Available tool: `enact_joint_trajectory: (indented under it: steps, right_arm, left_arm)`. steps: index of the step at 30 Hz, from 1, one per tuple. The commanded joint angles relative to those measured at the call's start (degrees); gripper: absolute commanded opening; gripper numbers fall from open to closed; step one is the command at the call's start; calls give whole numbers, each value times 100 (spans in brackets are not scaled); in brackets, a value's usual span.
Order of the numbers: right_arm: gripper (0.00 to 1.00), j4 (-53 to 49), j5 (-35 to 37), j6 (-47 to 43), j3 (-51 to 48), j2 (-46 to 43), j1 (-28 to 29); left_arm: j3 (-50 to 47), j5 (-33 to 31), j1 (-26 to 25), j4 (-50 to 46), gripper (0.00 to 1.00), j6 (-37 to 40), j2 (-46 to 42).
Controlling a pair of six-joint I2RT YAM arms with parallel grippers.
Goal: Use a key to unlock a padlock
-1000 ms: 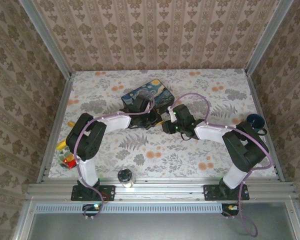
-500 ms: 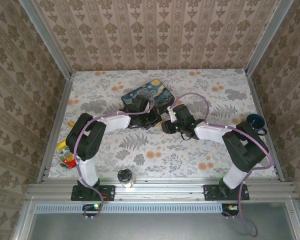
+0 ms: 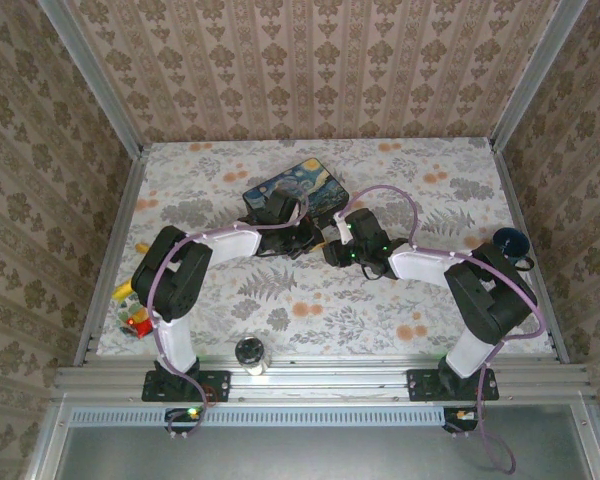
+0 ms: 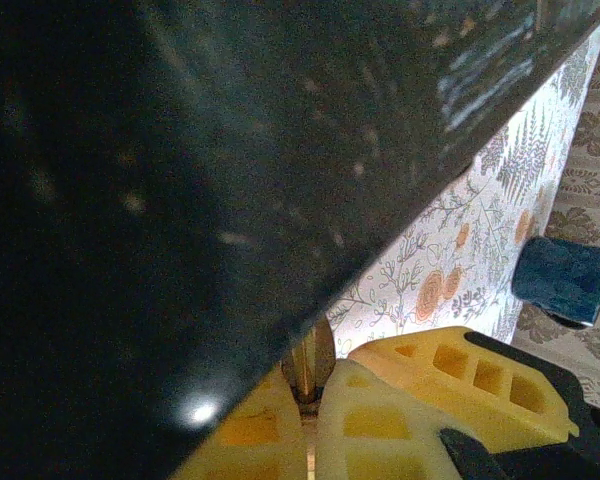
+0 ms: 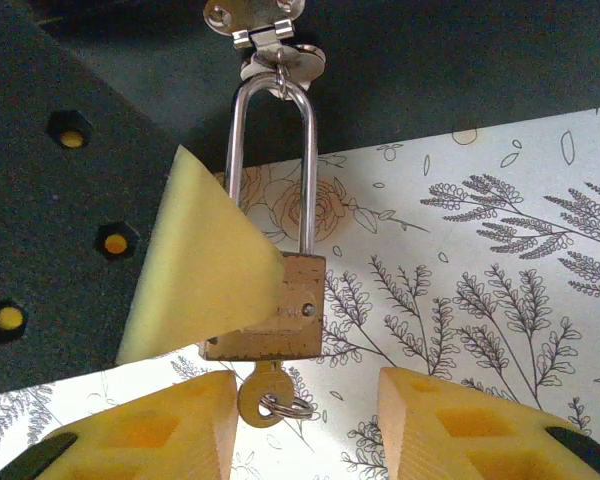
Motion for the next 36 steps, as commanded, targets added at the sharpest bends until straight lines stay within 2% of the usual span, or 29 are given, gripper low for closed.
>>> enact_joint_trajectory:
  steps: [1,25,36]
  right_arm:
    - [43,5,216,-185,5,32,81]
    - [39,46,745,-436,295,591,431]
    - [22,258,603,-467,336,731,401]
  left_arm:
    - [-198,428,12,-855,0,-157,109]
    - [-153,508,-5,-907,0,-127,111]
    - [-122,591,0,-1037,0,-11,98]
